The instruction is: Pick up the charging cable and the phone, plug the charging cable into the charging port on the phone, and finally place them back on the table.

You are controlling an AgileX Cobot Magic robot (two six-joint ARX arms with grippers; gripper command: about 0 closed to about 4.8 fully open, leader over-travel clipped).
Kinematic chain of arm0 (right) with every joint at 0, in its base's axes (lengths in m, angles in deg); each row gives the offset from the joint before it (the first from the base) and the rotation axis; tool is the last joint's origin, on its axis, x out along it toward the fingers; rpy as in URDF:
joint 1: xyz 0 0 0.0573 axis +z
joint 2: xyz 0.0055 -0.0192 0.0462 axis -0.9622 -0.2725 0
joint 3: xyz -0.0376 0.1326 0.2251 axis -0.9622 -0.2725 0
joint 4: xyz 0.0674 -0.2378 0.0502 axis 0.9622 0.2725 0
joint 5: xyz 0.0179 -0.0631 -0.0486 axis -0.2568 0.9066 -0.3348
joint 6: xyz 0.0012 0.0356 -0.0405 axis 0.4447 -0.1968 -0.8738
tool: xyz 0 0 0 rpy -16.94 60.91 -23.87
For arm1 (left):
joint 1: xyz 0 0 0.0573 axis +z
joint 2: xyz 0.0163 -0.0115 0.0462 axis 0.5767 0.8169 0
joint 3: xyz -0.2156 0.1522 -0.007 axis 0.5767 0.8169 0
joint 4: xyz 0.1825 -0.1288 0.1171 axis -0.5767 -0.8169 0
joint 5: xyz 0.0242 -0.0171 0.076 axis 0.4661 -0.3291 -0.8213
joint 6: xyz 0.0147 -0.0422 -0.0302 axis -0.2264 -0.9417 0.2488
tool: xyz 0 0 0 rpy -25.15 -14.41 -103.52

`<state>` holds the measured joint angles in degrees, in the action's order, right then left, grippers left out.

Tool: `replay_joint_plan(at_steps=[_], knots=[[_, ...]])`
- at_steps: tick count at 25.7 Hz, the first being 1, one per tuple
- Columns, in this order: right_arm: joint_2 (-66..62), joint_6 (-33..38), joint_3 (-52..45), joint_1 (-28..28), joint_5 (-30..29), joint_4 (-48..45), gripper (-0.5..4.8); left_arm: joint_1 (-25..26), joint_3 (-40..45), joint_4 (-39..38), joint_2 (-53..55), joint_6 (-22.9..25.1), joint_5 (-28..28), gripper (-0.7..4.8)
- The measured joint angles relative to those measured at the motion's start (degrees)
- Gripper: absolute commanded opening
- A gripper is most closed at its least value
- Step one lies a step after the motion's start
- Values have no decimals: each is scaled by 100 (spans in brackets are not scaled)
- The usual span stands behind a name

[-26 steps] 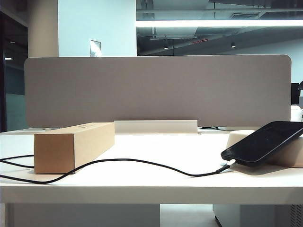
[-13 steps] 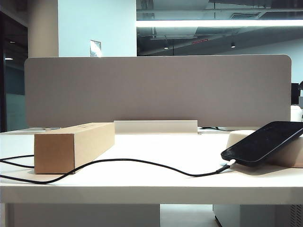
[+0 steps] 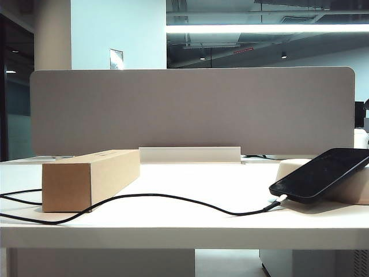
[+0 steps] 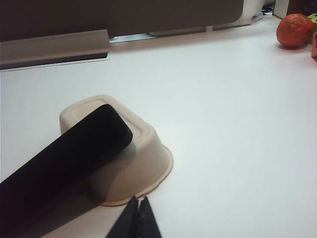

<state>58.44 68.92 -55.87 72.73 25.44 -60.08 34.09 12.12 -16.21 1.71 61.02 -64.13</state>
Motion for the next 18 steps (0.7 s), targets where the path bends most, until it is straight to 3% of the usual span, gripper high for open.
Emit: replay_joint_plan(at_steps=[7, 18], knots=[[-2, -409, 0, 0, -356, 2, -1, 0, 0, 0, 0, 0, 0, -6], [-2, -404, 0, 0, -356, 46, -1, 0, 0, 0, -2, 0, 0, -6]])
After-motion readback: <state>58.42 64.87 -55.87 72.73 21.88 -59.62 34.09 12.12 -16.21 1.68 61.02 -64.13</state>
